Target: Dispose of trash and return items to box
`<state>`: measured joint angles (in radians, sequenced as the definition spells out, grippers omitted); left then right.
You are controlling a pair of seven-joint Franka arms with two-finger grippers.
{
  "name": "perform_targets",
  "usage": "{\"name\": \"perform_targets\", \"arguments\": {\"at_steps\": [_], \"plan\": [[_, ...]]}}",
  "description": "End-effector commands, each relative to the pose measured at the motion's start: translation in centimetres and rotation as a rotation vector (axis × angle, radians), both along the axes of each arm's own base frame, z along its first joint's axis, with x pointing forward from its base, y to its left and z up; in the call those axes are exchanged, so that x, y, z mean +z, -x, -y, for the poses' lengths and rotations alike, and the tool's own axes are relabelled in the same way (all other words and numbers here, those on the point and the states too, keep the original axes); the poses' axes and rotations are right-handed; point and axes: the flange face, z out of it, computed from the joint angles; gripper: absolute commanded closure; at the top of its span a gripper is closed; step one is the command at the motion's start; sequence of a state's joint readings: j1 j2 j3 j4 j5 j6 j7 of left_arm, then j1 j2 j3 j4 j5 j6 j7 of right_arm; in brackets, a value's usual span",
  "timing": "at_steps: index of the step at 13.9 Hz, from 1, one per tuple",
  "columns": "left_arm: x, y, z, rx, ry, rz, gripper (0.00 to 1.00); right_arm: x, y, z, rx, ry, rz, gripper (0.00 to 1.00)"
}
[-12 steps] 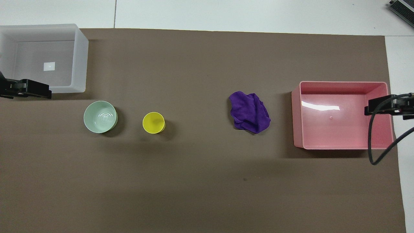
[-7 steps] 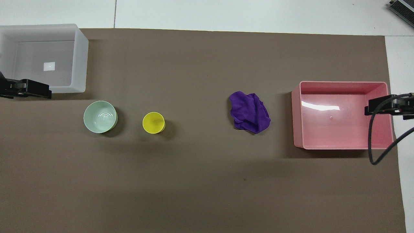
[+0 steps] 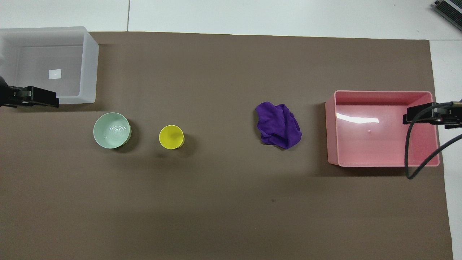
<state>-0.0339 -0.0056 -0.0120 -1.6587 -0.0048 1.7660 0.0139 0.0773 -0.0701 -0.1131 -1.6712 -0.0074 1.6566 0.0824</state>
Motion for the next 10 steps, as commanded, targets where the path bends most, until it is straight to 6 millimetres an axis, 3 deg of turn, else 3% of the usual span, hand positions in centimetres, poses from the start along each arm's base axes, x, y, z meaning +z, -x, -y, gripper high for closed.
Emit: {"name": "perform_targets", "arguments": {"at_steps": [1, 4, 9, 10], "plan": [[-2.2, 1.0, -0.1, 0.01, -0.012, 0.027, 0.0, -2.4, -0.8, -2.2, 0.059, -0.003, 0.021, 0.0], [-5.9, 1.2, -0.1, 0.008, -0.011, 0.046, 0.0, -5.5, -3.4, -4.7, 0.097, 0.015, 0.055, 0.0], [-14.3, 1.4, -0.8, 0.012, -0.01, 0.067, 0.0, -12.3, -7.0, -12.3, 0.147, 0.001, 0.083, 0.0], [-15.9, 1.4, -0.8, 0.012, -0.009, 0.075, 0.0, -13.6, -7.4, -12.8, 0.131, -0.002, 0.093, 0.0]]}}
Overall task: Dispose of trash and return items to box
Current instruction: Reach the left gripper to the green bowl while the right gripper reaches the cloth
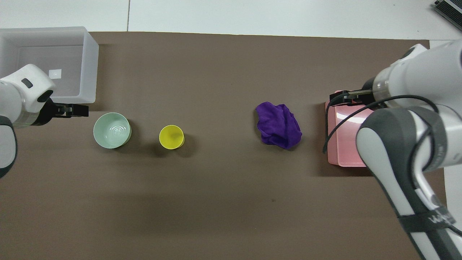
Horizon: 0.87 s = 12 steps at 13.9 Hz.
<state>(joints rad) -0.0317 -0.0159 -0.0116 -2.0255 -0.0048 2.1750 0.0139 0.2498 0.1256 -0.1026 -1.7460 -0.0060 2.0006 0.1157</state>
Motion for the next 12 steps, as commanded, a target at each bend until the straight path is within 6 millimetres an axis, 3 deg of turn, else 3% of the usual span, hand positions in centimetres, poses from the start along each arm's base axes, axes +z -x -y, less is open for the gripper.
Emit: {"name": "perform_targets", "arguments": {"at_steps": [1, 2, 6, 10, 11, 12], "plan": [[-4.1, 0.8, -0.6, 0.007, -0.01, 0.024, 0.0, -3.5, -1.0, -2.3, -0.012, -0.019, 0.027, 0.0], [-5.2, 0.5, -0.6, 0.007, -0.01, 0.03, 0.0, -5.0, -0.9, -3.7, 0.006, -0.027, 0.033, 0.0], [-9.5, 0.1, -0.7, 0.002, -0.008, 0.053, 0.0, -12.0, -2.0, -5.8, 0.021, -0.057, 0.05, 0.0], [-13.7, -0.8, -1.3, -0.007, -0.01, 0.036, 0.0, -17.4, -1.9, -8.9, 0.04, -0.076, 0.025, 0.0], [-13.8, -0.8, -1.4, -0.016, -0.012, 0.034, 0.05, -17.9, -1.8, -9.2, 0.047, -0.074, 0.025, 0.0], [-13.9, -0.7, -1.5, -0.018, -0.013, 0.028, 0.23, -18.5, -1.5, -9.3, 0.058, -0.071, 0.023, 0.0]]}}
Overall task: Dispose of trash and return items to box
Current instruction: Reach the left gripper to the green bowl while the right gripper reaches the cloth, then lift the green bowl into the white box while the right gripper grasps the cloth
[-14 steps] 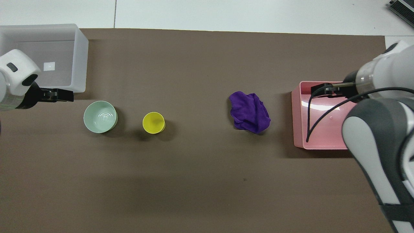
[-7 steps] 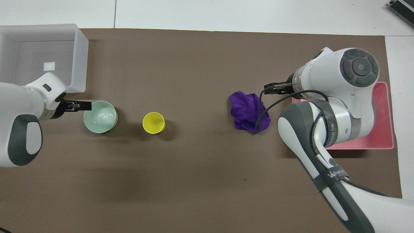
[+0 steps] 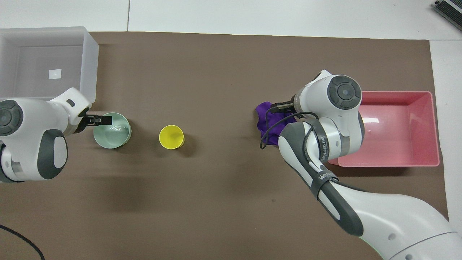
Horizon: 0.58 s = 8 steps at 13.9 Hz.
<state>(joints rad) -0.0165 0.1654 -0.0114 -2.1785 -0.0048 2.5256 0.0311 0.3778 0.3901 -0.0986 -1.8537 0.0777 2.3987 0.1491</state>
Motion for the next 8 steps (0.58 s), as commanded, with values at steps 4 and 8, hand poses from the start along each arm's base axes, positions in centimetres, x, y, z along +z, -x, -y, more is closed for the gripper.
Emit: {"name": "perform_targets", "arguments": {"at_steps": [4, 8], "plan": [[-0.1, 0.1, -0.5, -0.022, -0.013, 0.004, 1.0, -2.8, 1.5, 0.5, -0.014, -0.015, -0.017, 0.0], [1.1, 0.0, -0.6, -0.045, -0.018, 0.003, 1.0, -3.0, 1.7, 0.3, -0.009, -0.017, -0.001, 0.93]]}}
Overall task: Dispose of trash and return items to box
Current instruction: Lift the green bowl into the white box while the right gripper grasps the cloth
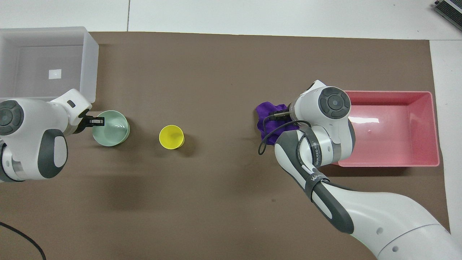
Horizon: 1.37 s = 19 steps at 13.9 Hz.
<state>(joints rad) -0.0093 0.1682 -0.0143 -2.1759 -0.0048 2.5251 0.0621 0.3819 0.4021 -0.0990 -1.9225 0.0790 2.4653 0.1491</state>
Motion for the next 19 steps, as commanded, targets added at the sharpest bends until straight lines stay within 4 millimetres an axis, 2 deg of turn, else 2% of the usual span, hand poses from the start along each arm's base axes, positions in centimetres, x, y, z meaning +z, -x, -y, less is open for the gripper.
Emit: {"name": "perform_targets", "arguments": {"at_steps": [1, 4, 6, 7, 8, 9, 10, 12, 14, 16, 18, 19], "plan": [[2.1, 0.2, -0.3, -0.02, -0.013, 0.008, 1.0, 0.2, 0.3, 0.0, -0.012, -0.025, 0.007, 1.0], [6.7, 0.4, -0.4, -0.018, -0.015, 0.013, 1.0, 0.4, 0.6, -1.0, -0.066, -0.031, -0.013, 1.0], [8.9, -0.5, -0.6, -0.014, -0.015, 0.026, 1.0, 0.9, 0.7, -1.0, -0.071, -0.034, -0.011, 1.0], [9.9, -1.2, -1.4, 0.0, -0.014, 0.049, 1.0, 1.4, 0.8, -1.0, -0.074, -0.034, -0.019, 1.0], [10.9, -2.0, -3.1, 0.029, -0.015, 0.07, 1.0, 2.8, 0.7, -0.9, -0.073, -0.036, -0.026, 1.0], [11.1, -2.9, -3.7, 0.039, -0.015, 0.081, 1.0, 4.6, 0.7, -0.8, -0.078, -0.04, -0.03, 1.0], [12.3, -4.1, -4.1, 0.046, -0.014, 0.107, 1.0, 6.2, 0.7, -0.8, -0.103, -0.048, -0.03, 1.0], [14.2, -6.5, -6.6, 0.084, -0.015, 0.113, 1.0, 9.5, 1.0, -0.9, -0.155, -0.071, -0.009, 1.0], [15.7, -9.0, -7.6, 0.098, -0.012, 0.135, 1.0, 12.6, 1.4, -0.7, -0.159, -0.091, 0.024, 1.0], [15.6, -10.7, -9.8, 0.134, -0.004, 0.135, 1.0, 15.8, 1.6, 0.2, -0.159, -0.088, 0.038, 1.0], [15.7, -13.5, -12.2, 0.159, -0.004, 0.138, 1.0, 19.0, 1.6, 1.4, -0.168, -0.087, 0.036, 1.0], [15.4, -14.7, -12.8, 0.165, -0.002, 0.143, 1.0, 20.4, 1.7, 3.2, -0.184, -0.086, 0.041, 1.0]]}}
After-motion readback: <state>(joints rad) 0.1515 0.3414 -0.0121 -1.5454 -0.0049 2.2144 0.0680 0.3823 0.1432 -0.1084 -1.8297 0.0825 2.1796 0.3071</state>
